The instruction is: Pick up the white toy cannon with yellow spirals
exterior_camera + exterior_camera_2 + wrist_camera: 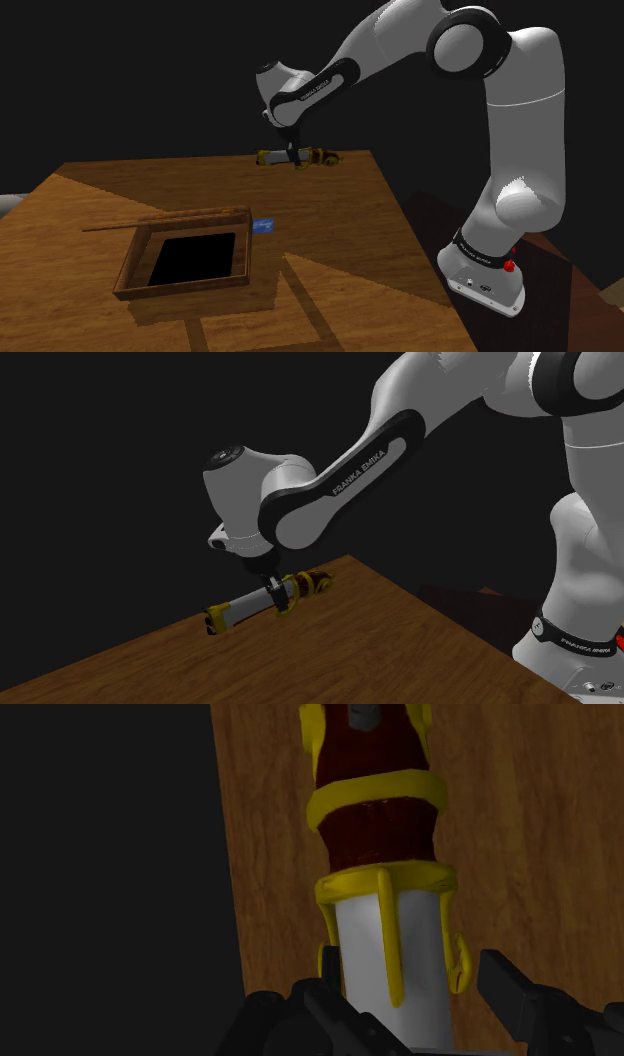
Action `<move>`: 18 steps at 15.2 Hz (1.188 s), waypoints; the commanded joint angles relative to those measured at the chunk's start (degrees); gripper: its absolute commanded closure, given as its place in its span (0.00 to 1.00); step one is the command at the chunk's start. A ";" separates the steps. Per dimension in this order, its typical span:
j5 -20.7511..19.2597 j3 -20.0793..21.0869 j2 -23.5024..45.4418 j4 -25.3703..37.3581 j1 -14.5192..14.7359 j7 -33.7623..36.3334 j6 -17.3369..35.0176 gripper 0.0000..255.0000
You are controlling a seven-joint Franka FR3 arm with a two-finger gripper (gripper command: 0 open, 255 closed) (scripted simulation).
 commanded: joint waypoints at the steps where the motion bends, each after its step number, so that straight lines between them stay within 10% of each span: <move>1: -0.02 -0.03 0.08 -0.04 -0.03 0.00 0.08 1.00; 18: 0.99 0.34 -3.90 2.76 -0.04 -1.72 -6.51 1.00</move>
